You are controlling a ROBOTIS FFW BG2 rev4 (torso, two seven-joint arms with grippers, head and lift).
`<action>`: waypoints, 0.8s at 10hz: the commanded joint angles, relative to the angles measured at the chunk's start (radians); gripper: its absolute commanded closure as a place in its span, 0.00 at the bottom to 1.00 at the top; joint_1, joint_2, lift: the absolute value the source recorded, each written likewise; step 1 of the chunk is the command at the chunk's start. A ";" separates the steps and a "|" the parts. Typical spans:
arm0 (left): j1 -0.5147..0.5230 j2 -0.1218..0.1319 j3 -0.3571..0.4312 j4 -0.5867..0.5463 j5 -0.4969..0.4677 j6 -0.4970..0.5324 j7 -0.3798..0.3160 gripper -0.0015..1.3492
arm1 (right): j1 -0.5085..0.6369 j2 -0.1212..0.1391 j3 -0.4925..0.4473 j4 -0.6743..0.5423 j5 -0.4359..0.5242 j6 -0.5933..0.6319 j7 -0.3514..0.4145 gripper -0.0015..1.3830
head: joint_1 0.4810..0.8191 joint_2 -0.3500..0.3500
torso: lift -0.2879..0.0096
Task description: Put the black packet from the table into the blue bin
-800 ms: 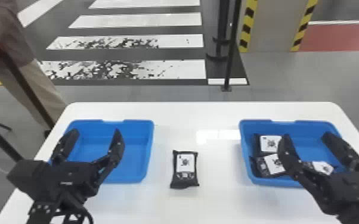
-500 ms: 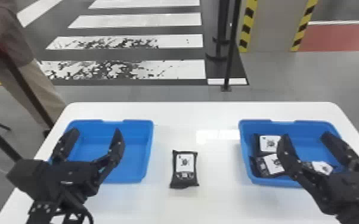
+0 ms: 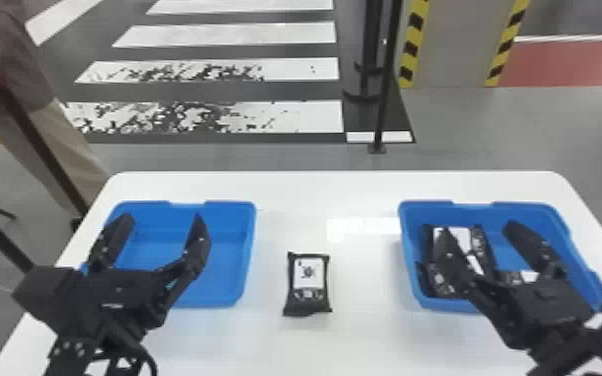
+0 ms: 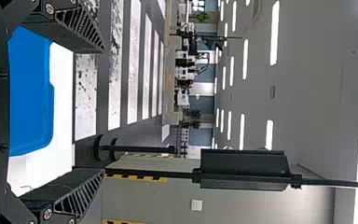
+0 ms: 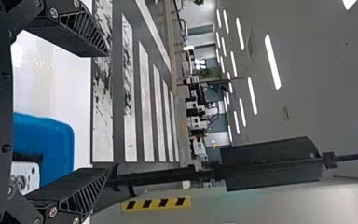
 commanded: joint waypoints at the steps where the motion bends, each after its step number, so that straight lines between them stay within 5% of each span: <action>1: -0.001 0.002 -0.005 0.000 -0.002 0.007 0.000 0.09 | -0.104 -0.024 0.097 0.037 0.001 0.123 0.026 0.10 | 0.63 0.64 | 0.60; 4: -0.001 0.002 -0.009 0.000 0.000 0.014 0.000 0.09 | -0.323 -0.018 0.168 0.165 0.112 0.349 0.129 0.10 | 0.63 0.78 | 0.60; 8: -0.006 0.004 -0.019 0.000 0.002 0.029 0.000 0.09 | -0.580 -0.018 0.416 0.462 0.102 0.405 0.155 0.10 | 0.63 0.86 | 0.60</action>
